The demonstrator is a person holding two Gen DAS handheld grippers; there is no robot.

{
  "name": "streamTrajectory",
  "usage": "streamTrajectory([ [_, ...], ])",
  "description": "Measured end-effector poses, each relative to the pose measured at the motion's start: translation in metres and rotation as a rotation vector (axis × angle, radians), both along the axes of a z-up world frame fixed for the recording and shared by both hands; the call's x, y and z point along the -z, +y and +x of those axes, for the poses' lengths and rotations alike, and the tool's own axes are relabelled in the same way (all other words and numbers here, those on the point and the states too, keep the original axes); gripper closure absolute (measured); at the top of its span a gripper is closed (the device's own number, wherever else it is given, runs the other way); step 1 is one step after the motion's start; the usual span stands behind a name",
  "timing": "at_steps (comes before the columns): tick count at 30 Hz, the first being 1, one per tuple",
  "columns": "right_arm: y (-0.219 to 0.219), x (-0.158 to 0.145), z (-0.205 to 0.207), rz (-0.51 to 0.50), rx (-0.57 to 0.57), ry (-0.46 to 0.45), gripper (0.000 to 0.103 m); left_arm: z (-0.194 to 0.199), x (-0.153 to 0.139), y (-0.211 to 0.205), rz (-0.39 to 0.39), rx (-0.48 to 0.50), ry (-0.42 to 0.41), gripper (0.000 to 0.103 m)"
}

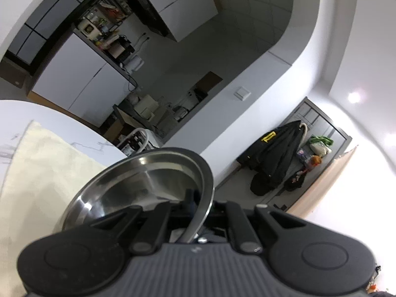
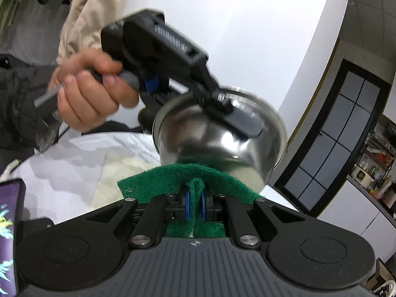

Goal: Clean bowl
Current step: 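Rub the pad around the bowl's outer wall while the left gripper turns the bowl, then turn the bowl upright and lower it onto the cloth with the left gripper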

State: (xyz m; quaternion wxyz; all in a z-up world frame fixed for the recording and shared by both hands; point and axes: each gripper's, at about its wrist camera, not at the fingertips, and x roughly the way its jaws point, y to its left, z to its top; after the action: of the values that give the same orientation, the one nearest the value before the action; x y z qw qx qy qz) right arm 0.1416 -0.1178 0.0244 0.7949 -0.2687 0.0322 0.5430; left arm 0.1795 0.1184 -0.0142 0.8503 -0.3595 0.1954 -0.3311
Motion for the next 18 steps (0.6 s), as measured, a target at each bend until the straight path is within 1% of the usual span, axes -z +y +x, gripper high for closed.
streamTrajectory([
  [4, -0.010, -0.008, 0.004, 0.065, 0.018, 0.019, 0.094, 0.001, 0.002, 0.010, -0.027, -0.029, 0.014, 0.097],
  [7, -0.016, -0.011, 0.009, 0.088, 0.046, 0.030, 0.094, 0.002, 0.004, 0.015, -0.044, -0.048, 0.025, 0.097],
  [12, -0.013, -0.006, 0.023, 0.070, 0.117, 0.054, 0.094, 0.004, 0.003, 0.022, -0.059, -0.076, 0.030, 0.097],
  [15, -0.014, -0.003, 0.029, 0.059, 0.150, 0.067, 0.094, 0.005, 0.004, 0.029, -0.087, -0.106, 0.037, 0.097],
  [18, -0.011, 0.000, 0.033, 0.050, 0.183, 0.077, 0.094, 0.006, 0.005, 0.039, -0.115, -0.167, 0.051, 0.097],
])
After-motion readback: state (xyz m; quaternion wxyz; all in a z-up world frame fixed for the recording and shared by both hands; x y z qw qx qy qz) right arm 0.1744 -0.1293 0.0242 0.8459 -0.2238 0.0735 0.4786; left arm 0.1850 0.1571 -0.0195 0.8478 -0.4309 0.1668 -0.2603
